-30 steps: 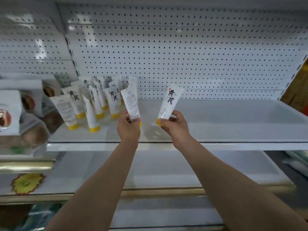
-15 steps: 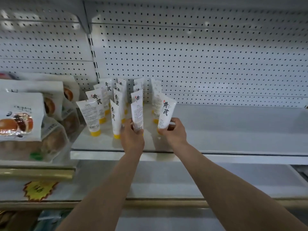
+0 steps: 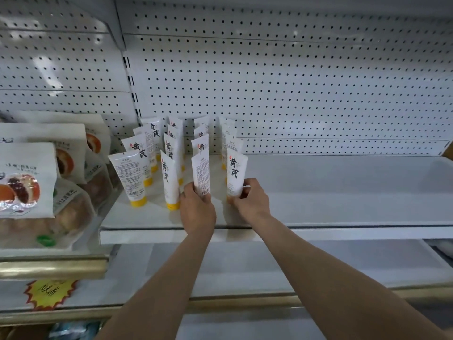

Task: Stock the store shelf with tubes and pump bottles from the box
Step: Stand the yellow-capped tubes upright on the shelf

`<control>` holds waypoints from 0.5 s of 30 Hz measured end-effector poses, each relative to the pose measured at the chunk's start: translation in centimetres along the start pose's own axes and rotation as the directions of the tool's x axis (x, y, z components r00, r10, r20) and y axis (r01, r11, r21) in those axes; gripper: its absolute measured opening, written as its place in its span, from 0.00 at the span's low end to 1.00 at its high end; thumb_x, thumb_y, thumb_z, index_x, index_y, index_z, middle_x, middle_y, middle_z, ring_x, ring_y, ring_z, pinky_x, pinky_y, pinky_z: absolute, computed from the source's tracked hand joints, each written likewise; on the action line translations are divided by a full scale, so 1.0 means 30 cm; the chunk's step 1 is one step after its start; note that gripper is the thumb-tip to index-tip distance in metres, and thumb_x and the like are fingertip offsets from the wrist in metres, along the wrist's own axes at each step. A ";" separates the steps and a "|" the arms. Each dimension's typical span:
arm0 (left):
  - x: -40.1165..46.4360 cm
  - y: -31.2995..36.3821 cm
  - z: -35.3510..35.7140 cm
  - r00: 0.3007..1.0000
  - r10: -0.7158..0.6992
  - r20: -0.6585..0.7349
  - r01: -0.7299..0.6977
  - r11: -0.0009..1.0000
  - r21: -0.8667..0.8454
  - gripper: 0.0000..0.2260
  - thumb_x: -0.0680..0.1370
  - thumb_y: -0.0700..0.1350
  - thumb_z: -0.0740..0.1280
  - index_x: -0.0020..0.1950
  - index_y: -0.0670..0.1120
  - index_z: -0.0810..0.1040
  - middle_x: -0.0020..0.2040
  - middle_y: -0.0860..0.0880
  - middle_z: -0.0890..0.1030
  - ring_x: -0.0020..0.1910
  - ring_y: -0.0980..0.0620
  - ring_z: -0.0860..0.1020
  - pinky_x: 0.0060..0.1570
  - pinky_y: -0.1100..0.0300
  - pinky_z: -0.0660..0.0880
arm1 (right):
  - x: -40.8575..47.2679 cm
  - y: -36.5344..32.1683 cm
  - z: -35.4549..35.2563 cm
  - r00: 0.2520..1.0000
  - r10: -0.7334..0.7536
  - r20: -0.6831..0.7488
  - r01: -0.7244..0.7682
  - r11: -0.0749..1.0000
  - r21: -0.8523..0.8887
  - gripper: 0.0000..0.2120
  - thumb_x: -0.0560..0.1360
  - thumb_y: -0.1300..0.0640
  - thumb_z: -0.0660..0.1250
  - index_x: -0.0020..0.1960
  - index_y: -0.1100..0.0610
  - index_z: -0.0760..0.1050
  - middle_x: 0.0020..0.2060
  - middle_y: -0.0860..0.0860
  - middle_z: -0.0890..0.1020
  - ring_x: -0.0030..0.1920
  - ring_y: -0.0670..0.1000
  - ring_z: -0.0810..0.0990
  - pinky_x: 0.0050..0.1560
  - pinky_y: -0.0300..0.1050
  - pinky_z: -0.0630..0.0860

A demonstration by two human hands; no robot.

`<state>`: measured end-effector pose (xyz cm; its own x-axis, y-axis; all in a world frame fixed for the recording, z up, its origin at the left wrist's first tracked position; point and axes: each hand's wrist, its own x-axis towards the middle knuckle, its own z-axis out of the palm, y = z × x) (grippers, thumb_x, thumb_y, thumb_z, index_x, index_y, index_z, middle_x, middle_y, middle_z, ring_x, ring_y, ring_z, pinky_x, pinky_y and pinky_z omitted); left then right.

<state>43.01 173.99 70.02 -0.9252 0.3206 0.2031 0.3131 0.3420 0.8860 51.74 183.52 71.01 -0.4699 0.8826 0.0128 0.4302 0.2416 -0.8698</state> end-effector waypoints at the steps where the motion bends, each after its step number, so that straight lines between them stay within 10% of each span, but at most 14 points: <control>1: -0.003 0.002 -0.001 1.000 -0.004 0.001 0.004 1.000 0.003 0.17 0.78 0.40 0.68 0.66 0.42 0.70 0.60 0.42 0.76 0.58 0.40 0.75 0.53 0.49 0.72 | -0.002 0.000 0.000 1.000 -0.001 -0.002 0.001 1.000 -0.005 0.22 0.70 0.56 0.76 0.60 0.50 0.71 0.47 0.45 0.80 0.54 0.51 0.80 0.54 0.46 0.75; 15: -0.193 0.056 0.068 0.986 -0.072 -0.151 0.057 0.993 -0.103 0.40 0.74 0.44 0.74 0.78 0.38 0.54 0.76 0.39 0.60 0.75 0.40 0.59 0.72 0.49 0.59 | -0.035 0.066 -0.166 0.995 0.083 0.055 -0.091 0.983 0.158 0.30 0.71 0.59 0.75 0.70 0.53 0.68 0.62 0.50 0.78 0.59 0.47 0.76 0.55 0.38 0.70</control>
<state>49.32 174.50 69.48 -0.9672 0.1583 0.1989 0.2359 0.2673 0.9343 56.91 185.07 71.73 -0.4744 0.8760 -0.0873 0.3443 0.0934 -0.9342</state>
